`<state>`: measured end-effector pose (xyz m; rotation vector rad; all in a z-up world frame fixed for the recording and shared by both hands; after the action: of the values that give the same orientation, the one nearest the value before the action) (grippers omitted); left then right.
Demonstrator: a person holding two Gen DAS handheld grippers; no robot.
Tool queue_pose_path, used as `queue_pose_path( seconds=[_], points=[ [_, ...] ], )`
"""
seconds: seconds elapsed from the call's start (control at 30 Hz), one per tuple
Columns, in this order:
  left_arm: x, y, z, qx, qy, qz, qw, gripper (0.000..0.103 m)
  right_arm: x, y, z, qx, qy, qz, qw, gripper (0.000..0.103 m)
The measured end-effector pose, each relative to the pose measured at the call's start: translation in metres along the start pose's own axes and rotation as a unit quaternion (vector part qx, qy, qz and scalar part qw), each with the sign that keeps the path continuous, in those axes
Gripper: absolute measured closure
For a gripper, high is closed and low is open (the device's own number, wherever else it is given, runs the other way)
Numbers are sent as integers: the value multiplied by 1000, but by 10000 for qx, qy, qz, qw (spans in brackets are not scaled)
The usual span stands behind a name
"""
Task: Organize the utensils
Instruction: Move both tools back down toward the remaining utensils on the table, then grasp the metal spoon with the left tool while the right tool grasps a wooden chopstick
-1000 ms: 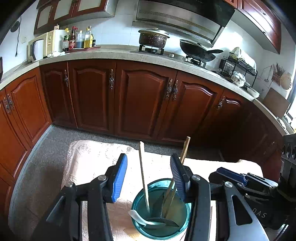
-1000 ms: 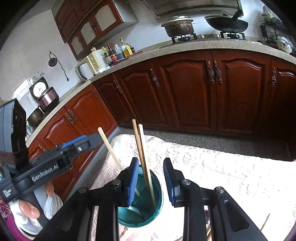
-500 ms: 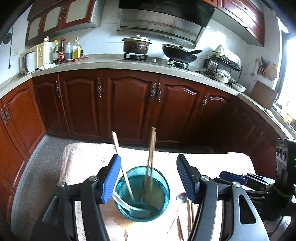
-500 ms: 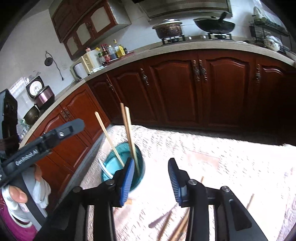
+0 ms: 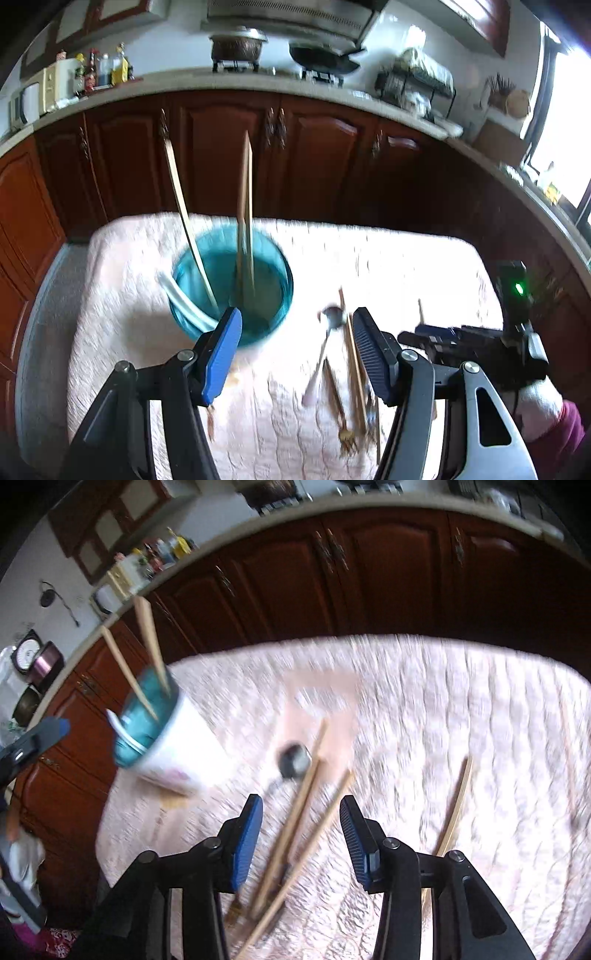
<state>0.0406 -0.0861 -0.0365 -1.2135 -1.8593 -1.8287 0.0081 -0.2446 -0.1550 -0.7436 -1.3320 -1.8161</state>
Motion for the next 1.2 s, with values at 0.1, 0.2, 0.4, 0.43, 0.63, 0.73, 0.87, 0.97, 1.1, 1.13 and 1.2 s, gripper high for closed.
queue_pose_path(
  seconds=[0.1, 0.2, 0.4, 0.43, 0.63, 0.73, 0.87, 0.97, 1.1, 1.13, 1.2],
  points=[
    [-19, -30, -5, -134, 0, 300, 9995, 40, -24, -15, -13, -207, 30, 242, 9995, 65],
    [-43, -64, -9, -183, -16, 642, 9978, 46, -39, -26, -18, -313, 55, 370, 9988, 66],
    [-91, -95, -11, -152, 63, 998, 9949, 51, -48, -29, -20, -384, 125, 432, 9983, 65],
    [-98, -96, -12, -128, 70, 1008, 9948, 51, -47, -29, -22, -394, 133, 446, 9981, 65],
    [-131, -106, -13, -115, 85, 1297, 9915, 51, -55, -29, -20, -447, 157, 494, 9977, 65],
    [-134, -108, -15, -182, 166, 1286, 9914, 70, -57, -30, -21, -459, 165, 513, 9975, 65],
    [-129, -109, -12, -51, -30, 1412, 9900, 86, -58, -32, -19, -454, 183, 524, 9974, 65],
    [-109, -116, -8, -67, -64, 1443, 9895, 88, -52, -30, -16, -429, 224, 487, 9976, 65],
    [-77, -143, 2, -129, -122, 1710, 9851, 88, -43, -29, -9, -322, 289, 441, 9981, 65],
    [-69, -150, 5, -157, -111, 1782, 9838, 88, -41, -29, -7, -284, 292, 436, 9982, 65],
    [-54, -167, 8, -233, -113, 2021, 9790, 88, -39, -29, -5, -244, 297, 425, 9984, 65]
  ],
)
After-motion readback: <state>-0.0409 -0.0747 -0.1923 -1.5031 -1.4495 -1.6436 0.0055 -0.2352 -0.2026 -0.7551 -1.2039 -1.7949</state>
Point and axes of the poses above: each gripper's, at about its wrist camera, not at the fingertips, and x roughly against the way its jaws point, z to its left, y to its top, the point moved 9 cm from there along -x, roughly the way its jaws point, and after that the axes turned 1 degree about -x, right-handed, at the moved point
